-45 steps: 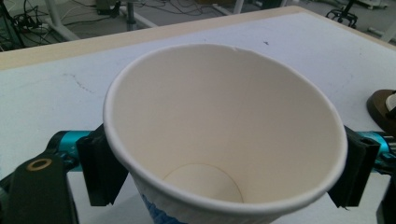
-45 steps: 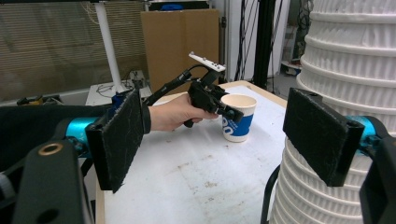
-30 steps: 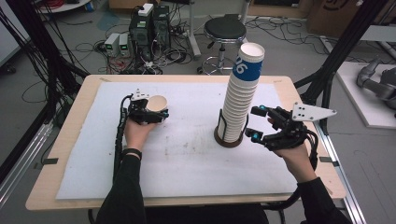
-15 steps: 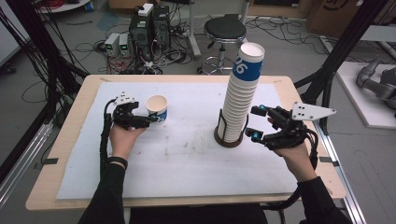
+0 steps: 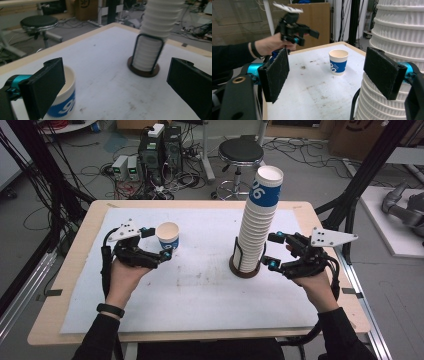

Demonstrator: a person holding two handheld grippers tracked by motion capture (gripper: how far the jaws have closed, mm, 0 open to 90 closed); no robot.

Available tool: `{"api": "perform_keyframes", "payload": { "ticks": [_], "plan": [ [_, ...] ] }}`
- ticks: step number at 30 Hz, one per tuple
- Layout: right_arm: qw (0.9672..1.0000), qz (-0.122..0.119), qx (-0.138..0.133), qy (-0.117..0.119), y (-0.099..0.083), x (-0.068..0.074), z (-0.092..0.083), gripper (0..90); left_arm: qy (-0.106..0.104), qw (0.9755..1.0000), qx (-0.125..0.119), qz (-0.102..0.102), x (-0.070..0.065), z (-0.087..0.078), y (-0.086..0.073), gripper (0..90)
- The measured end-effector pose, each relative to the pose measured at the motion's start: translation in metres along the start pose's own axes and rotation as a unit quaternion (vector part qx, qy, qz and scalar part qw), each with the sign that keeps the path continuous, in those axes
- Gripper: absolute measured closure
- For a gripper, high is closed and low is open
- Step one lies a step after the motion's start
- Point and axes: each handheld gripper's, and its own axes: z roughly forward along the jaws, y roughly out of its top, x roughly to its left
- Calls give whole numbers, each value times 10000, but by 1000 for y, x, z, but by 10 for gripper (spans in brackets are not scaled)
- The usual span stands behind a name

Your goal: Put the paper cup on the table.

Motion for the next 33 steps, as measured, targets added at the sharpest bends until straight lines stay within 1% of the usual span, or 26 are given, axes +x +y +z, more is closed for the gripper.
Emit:
{"api": "perform_keyframes", "payload": {
  "ticks": [1,2,3,4,5,7,8,9,10,11,12,13,14,16,22,23,29,33],
  "plan": [
    [10000,-29,8,-1,0,1,1,207,-202,9996,-109,147,-13,0,11,17],
    [10000,-27,21,7,0,1,1,207,-202,9996,-109,147,-13,0,11,18],
    [10000,-43,27,8,0,1,1,208,-368,9987,-202,278,-26,0,19,18],
    [10000,-32,27,9,1,2,1,207,-448,9980,-281,336,-32,0,22,18],
    [10000,-21,31,16,1,2,1,207,-511,9976,-307,365,-36,1,25,18],
    [10000,-23,43,18,1,2,1,207,-695,9966,-260,360,-44,3,31,19],
    [10000,-12,48,25,1,2,1,207,-781,9959,-247,392,-50,4,34,19],
    [10000,-18,51,27,1,2,1,207,-820,9954,-252,417,-53,4,35,19],
    [10000,-21,54,31,1,2,0,207,-820,9954,-252,417,-53,4,35,19],
    [10000,-29,59,24,1,2,1,208,-859,9950,-225,448,-58,5,37,19],
    [10000,-29,59,24,1,2,1,208,-859,9950,-225,448,-58,5,37,19],
    [10000,-23,71,17,1,2,1,207,-949,9941,-239,469,-61,6,38,19],
    [10000,-36,79,24,1,2,1,207,-973,9940,-226,456,-63,6,39,19],
    [9999,-38,96,23,1,3,1,207,-1097,9929,-252,385,-64,5,40,19],
    [9999,-50,97,22,1,3,1,207,-1138,9922,-310,415,-66,1,44,19],
    [9999,-40,111,22,1,4,1,207,-1134,9920,-303,467,-67,-1,46,19],
    [9999,-42,122,22,1,5,1,207,-1195,9915,-266,443,-67,1,46,19],
    [9999,-32,133,14,1,4,0,207,-1205,9913,-232,467,-68,2,46,19]
  ]
}}
